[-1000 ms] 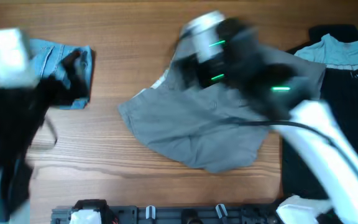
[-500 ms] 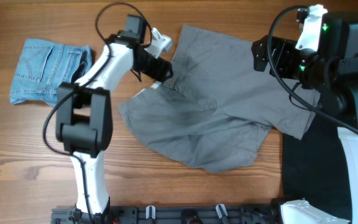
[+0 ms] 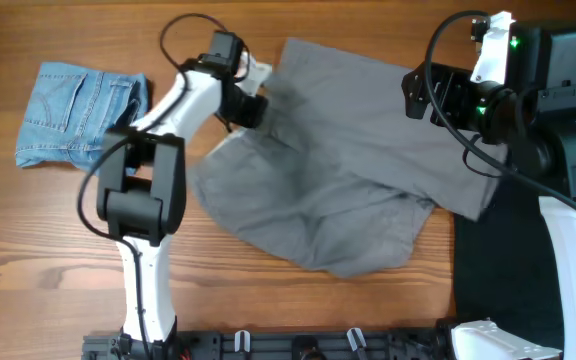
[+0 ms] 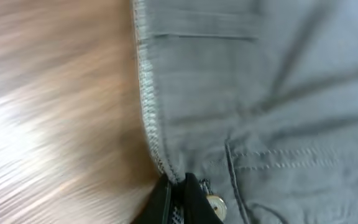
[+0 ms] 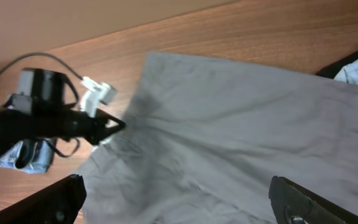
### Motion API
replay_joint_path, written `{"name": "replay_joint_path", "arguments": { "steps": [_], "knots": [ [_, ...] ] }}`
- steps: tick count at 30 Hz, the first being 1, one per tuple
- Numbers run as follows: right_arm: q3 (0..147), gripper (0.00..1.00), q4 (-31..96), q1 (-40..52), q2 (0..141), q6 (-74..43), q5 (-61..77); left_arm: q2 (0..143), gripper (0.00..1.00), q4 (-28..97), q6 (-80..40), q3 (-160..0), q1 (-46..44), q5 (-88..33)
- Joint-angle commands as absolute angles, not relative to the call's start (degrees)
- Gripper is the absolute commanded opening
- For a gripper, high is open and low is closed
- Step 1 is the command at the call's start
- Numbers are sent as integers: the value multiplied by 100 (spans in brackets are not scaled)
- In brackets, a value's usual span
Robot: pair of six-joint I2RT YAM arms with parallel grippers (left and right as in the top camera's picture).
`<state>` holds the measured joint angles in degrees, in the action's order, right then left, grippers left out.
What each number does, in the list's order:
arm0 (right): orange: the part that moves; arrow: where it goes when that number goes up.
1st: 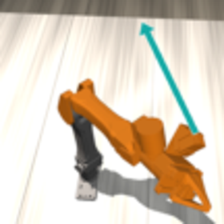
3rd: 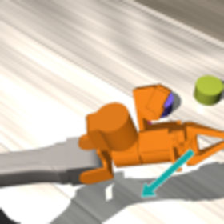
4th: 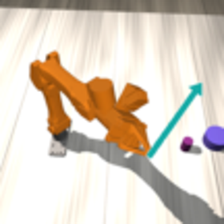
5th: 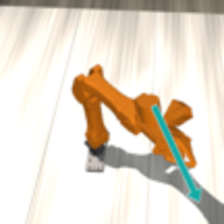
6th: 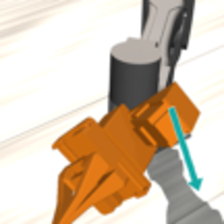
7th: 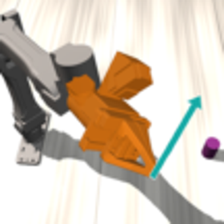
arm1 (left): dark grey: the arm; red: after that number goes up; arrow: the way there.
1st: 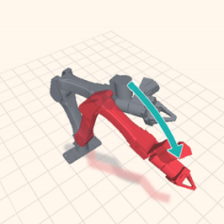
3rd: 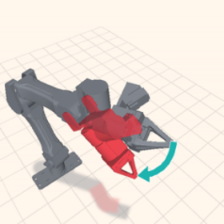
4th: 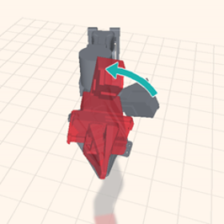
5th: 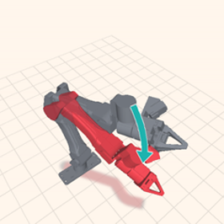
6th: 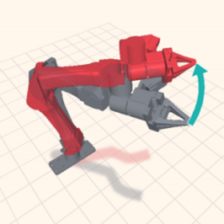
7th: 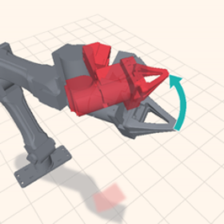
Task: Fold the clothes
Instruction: 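Drag the grey shorts leftward onto the table center with the right gripper, then lower both grippers to the bottom corners of the grey shorts and grasp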
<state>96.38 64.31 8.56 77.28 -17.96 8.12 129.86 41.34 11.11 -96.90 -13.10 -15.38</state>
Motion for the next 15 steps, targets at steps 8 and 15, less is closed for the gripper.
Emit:
{"name": "replay_joint_path", "arguments": {
  "steps": [8,15],
  "knots": [
    [9664,98,6938,849,8864,-1782,882,12929,22,4335,-84,-9677,1717,-2165],
    [9664,73,6814,915,10982,-1271,884,12110,41,4718,-21,-9677,1417,-2163]
  ]
}}
